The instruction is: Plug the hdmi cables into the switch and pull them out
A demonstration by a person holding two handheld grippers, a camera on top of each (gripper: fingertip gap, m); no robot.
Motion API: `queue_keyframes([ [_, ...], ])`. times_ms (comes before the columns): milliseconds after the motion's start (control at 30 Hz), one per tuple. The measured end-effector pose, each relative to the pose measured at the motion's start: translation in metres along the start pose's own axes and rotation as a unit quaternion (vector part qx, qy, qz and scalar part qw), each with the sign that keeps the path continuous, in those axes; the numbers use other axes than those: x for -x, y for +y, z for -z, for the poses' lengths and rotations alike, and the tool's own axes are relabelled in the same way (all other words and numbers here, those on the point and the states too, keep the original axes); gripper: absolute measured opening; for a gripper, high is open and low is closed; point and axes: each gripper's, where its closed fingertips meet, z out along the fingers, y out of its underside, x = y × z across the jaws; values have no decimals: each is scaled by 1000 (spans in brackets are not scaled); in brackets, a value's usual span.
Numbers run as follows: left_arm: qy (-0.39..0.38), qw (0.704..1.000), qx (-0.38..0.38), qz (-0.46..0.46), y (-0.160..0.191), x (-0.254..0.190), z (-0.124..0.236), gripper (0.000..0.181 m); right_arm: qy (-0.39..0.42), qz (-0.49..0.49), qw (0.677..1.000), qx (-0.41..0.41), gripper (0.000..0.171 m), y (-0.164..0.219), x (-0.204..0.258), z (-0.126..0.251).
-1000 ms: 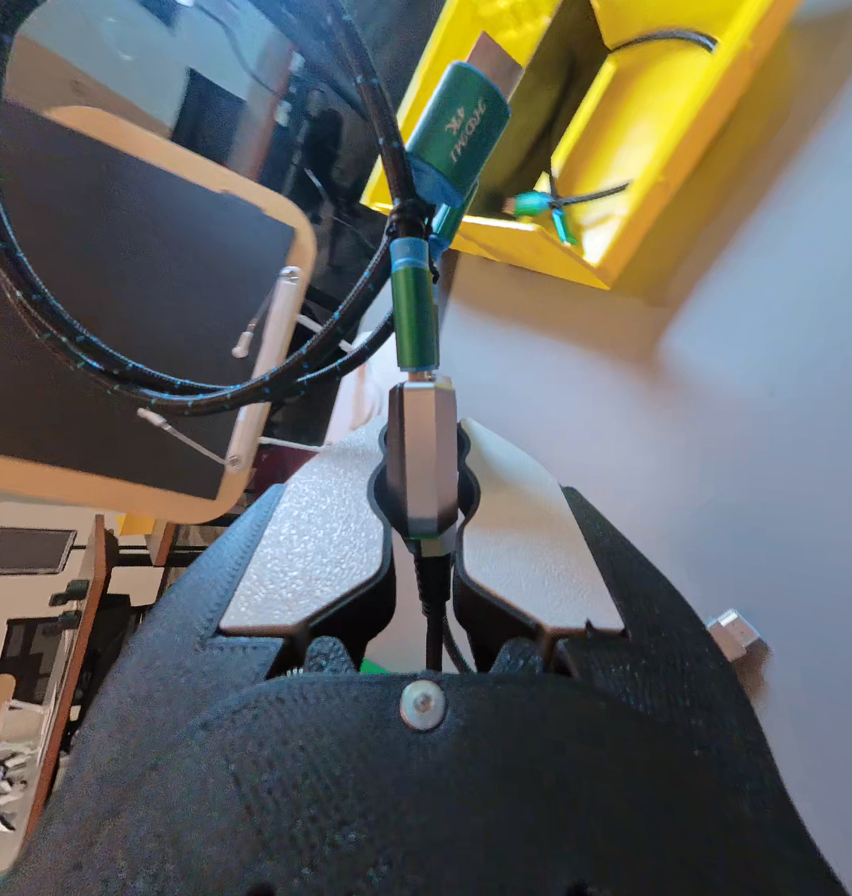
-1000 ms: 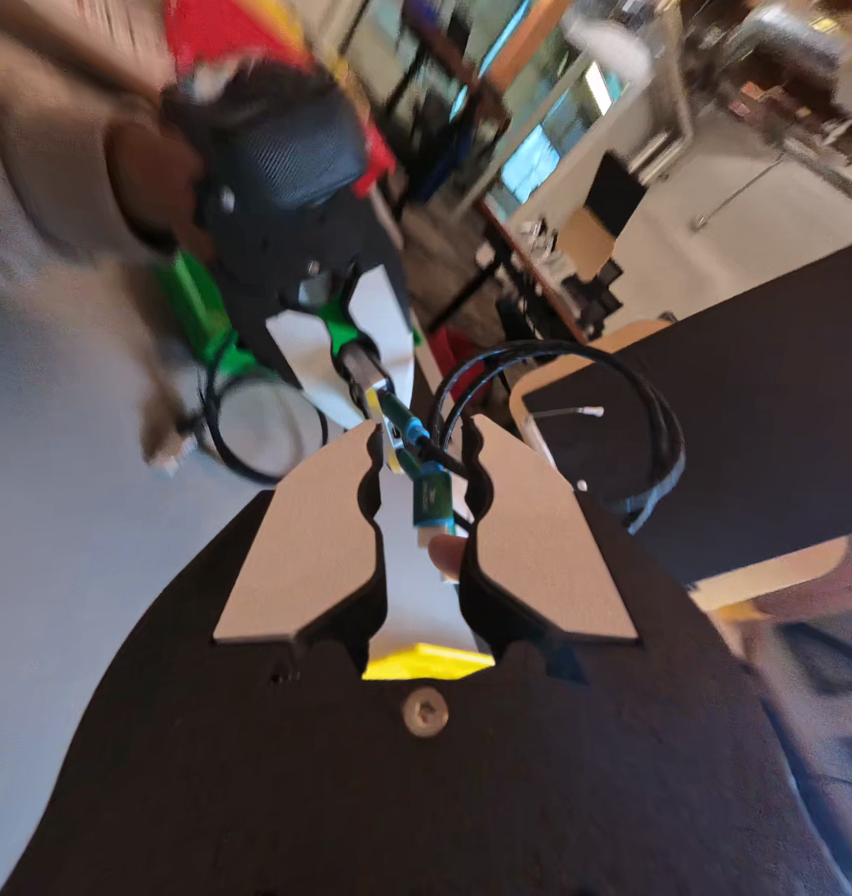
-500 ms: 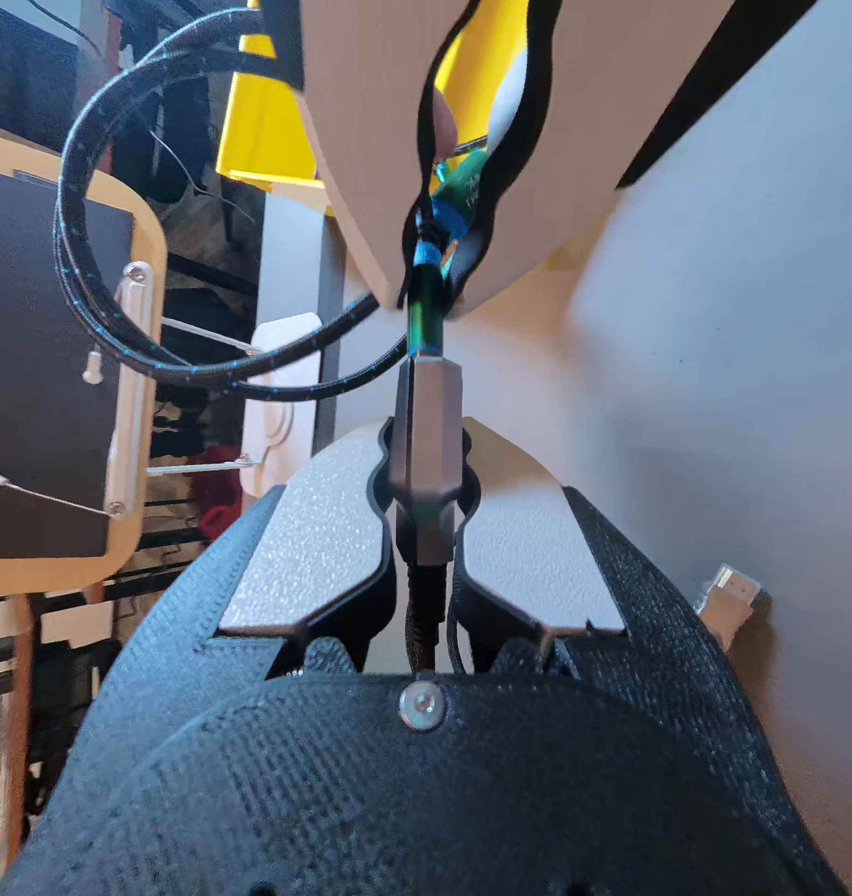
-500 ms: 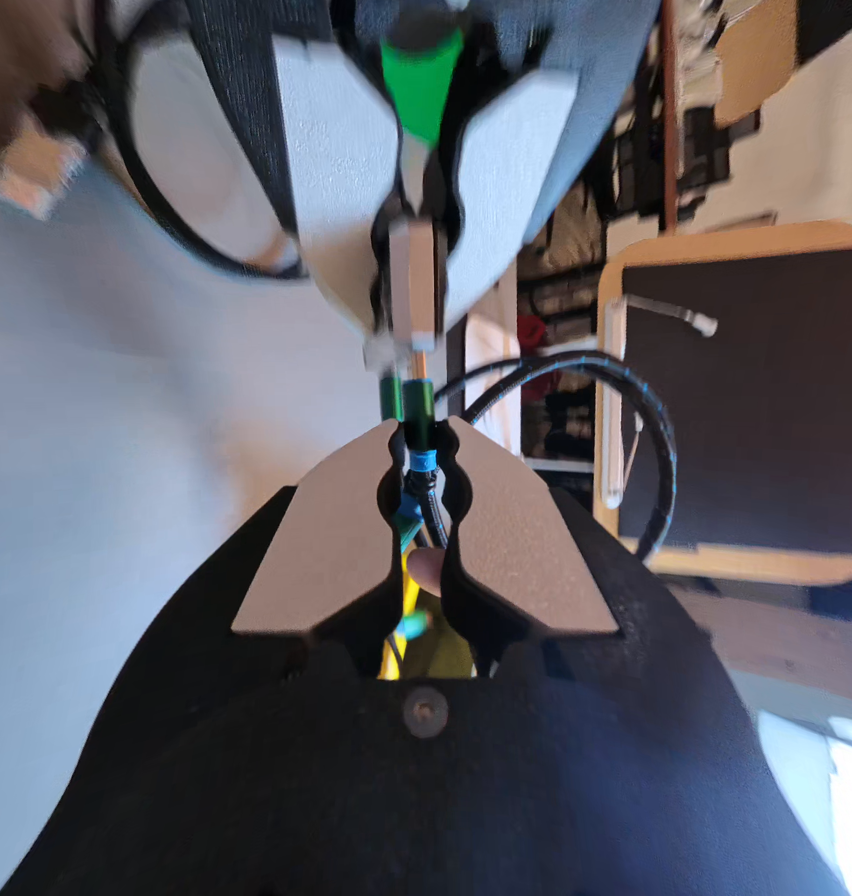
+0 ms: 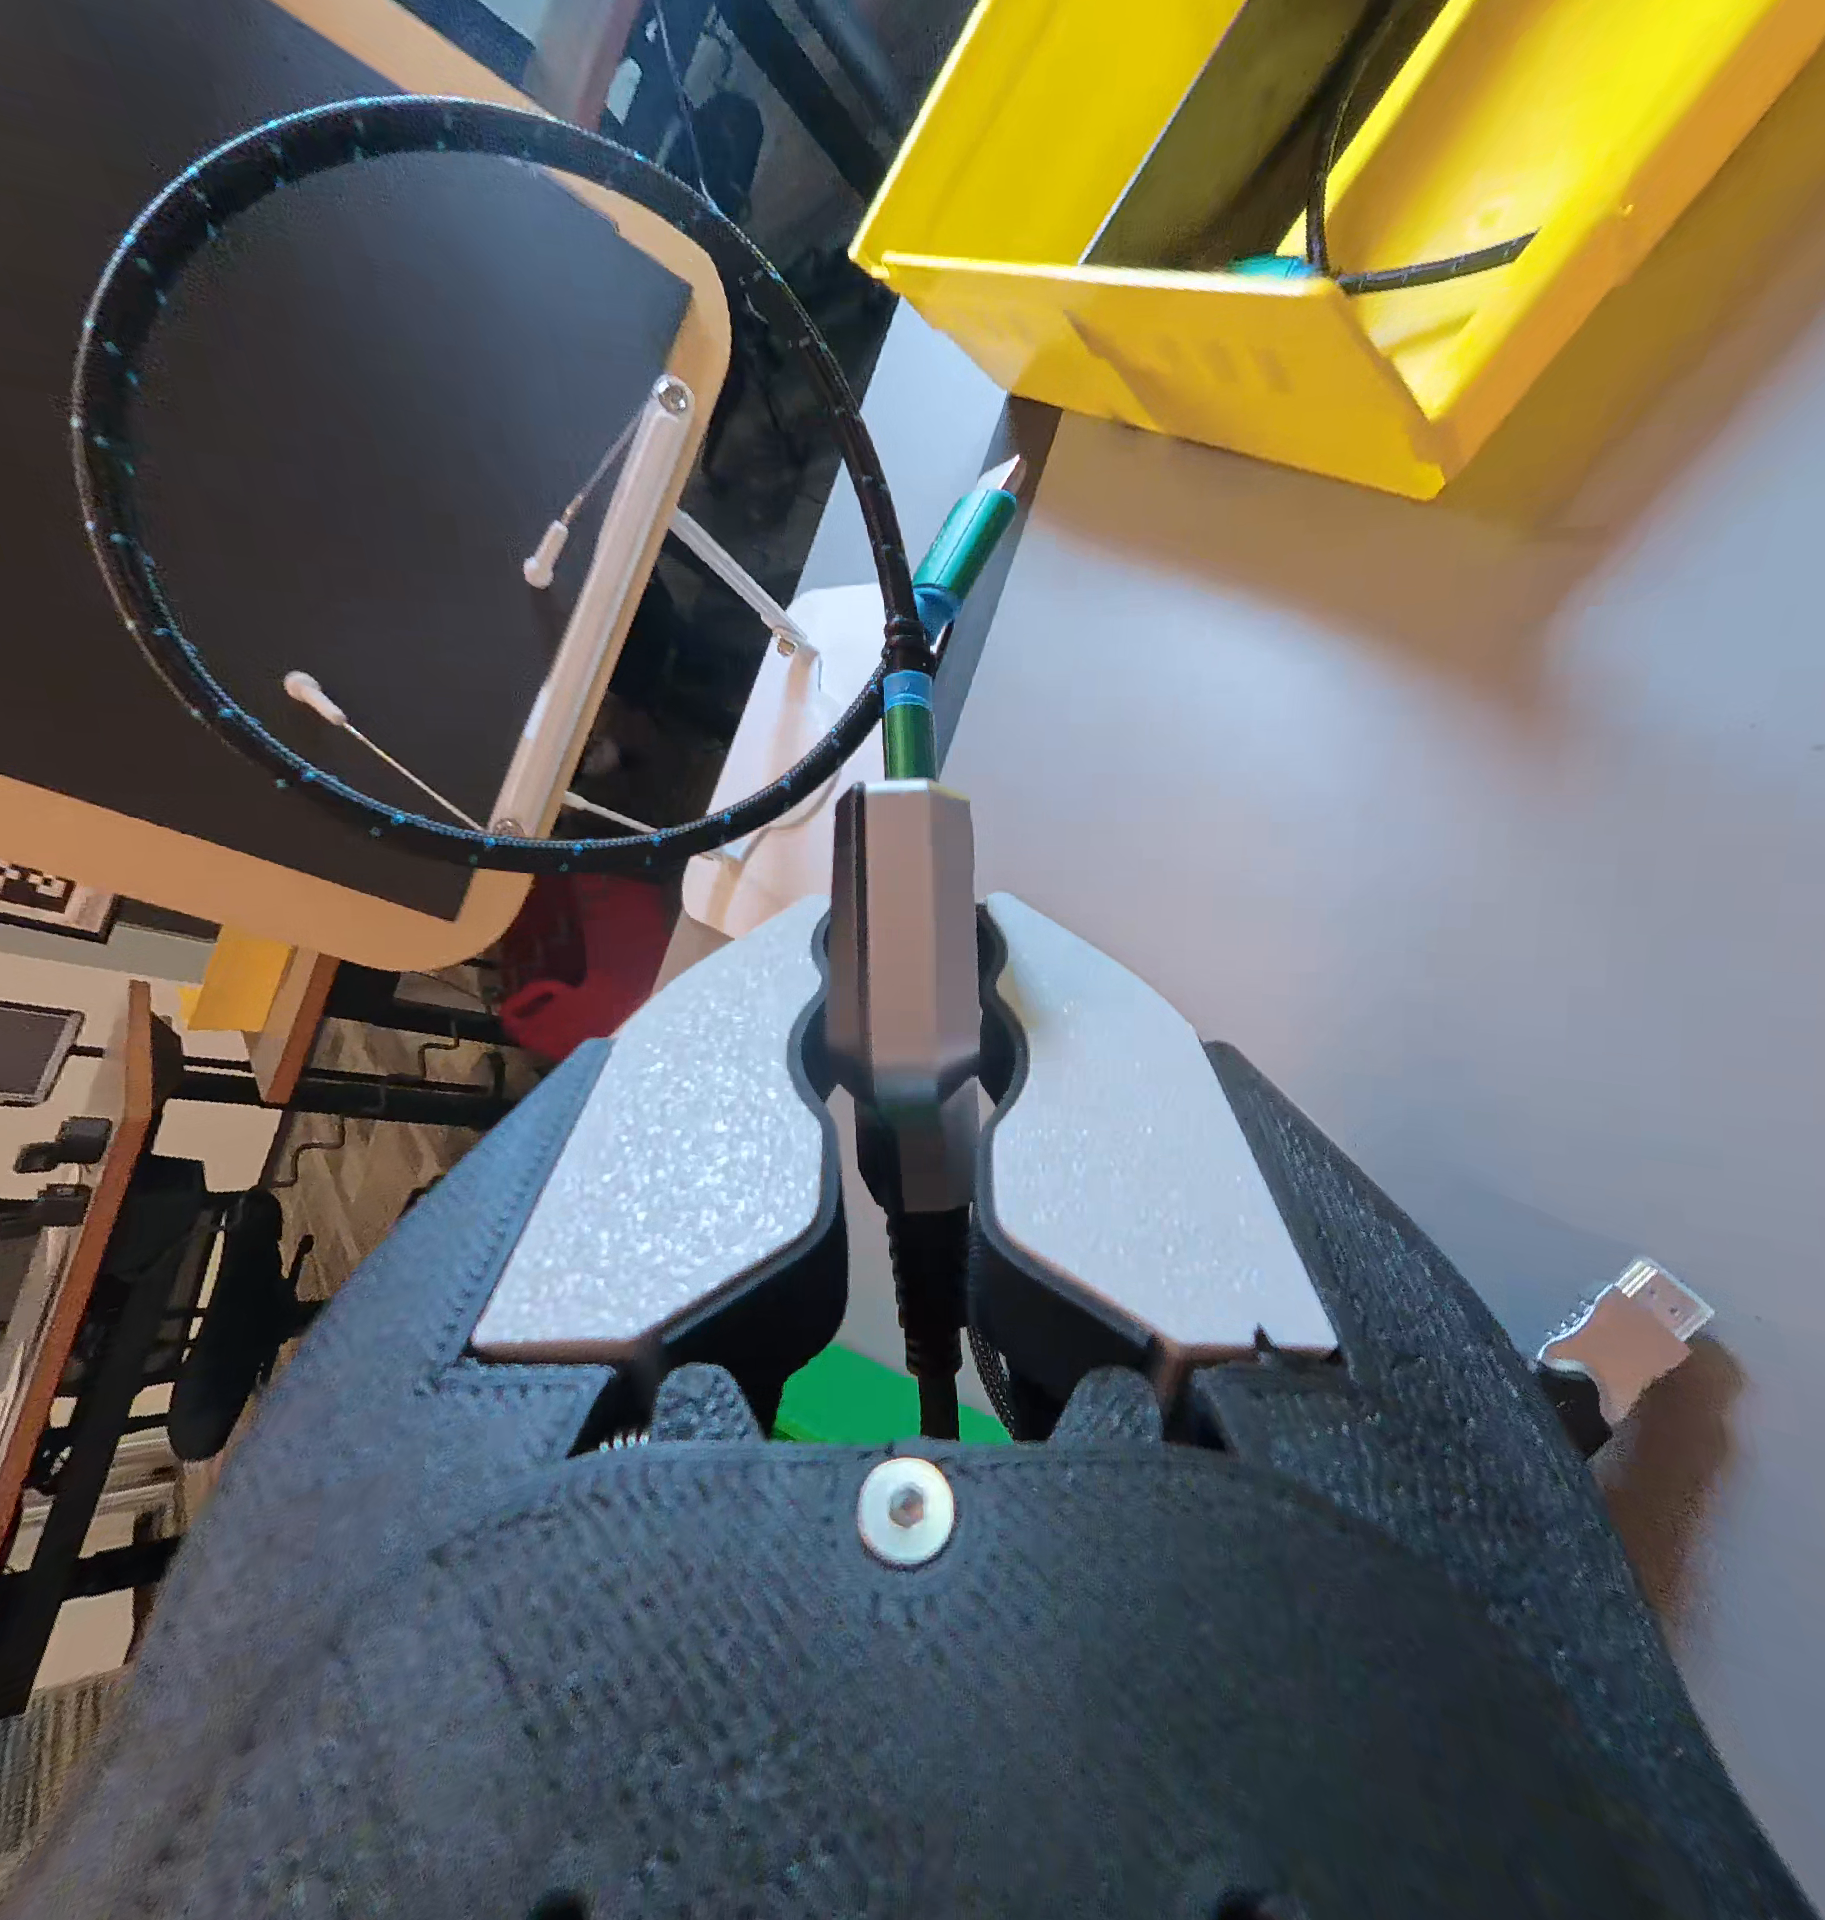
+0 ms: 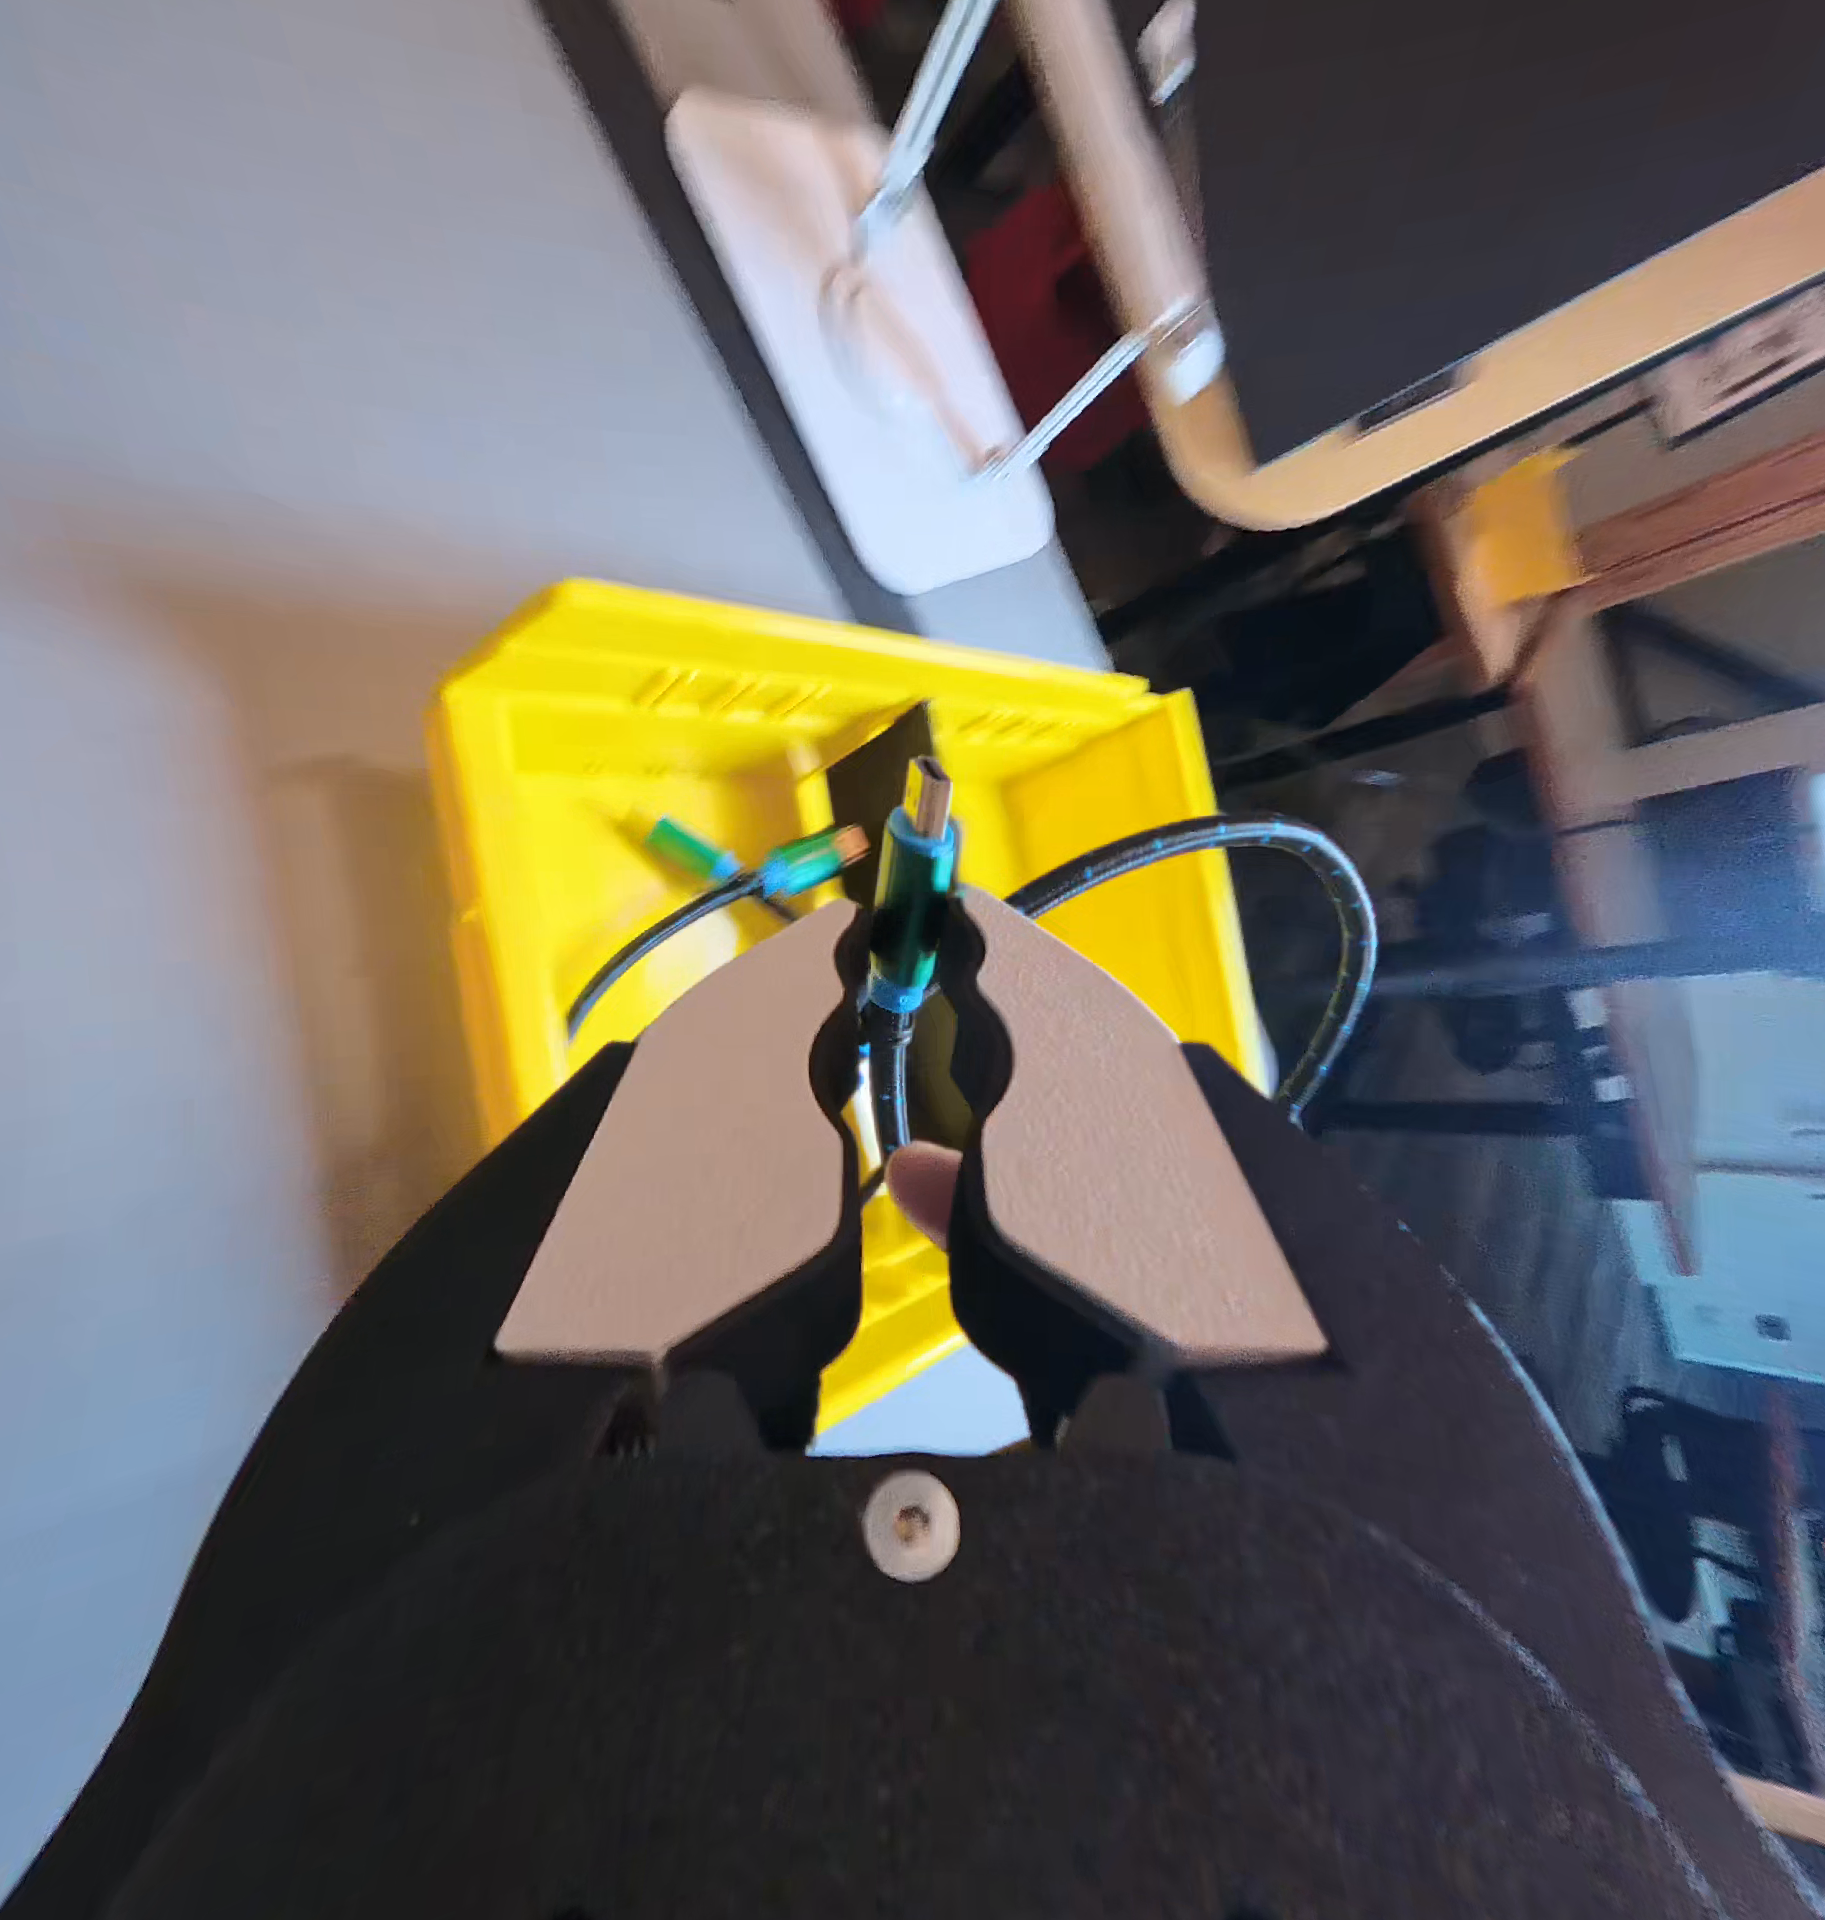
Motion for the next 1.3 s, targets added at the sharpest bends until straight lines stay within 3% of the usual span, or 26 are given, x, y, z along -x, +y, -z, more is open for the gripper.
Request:
queue_keyframes([
  [33, -1, 1000, -6, -3, -4, -1, 2, 22, -32, -3, 999, 26, 15, 8, 12, -8],
  [67, -1, 1000, -13, -5, -8, -2, 3, 22, -45, 0, 998, 39, 25, 13, 17, -16],
  [200, 4, 999, -26, -19, -19, -8, 3, 22, -29, -17, 999, -25, 28, -10, 11, -18],
  [333, 16, 999, -21, -35, -21, -18, -3, 22, -7, 8, 987, -159, 26, -67, 12, 20],
  [467, 33, 998, -15, -58, -28, -36, -11, 22, -55, 73, 968, -233, 25, -122, 59, 47],
  [700, 62, 991, -25, -115, -52, -70, -12, 22, -23, 223, 968, -113, 25, -124, 119, -30],
  [767, 80, 989, -33, -123, -58, -80, -9, 22, 0, 236, 967, -100, 13, -124, 120, -41],
  [1000, 99, 989, -1, -108, -51, -91, -21, 23, -56, 230, 969, -75, 12, -106, 125, -48],
  [1300, 106, 993, -14, -56, -57, -96, -39, 22, -70, 217, 973, -24, 12, -84, 106, -32],
])
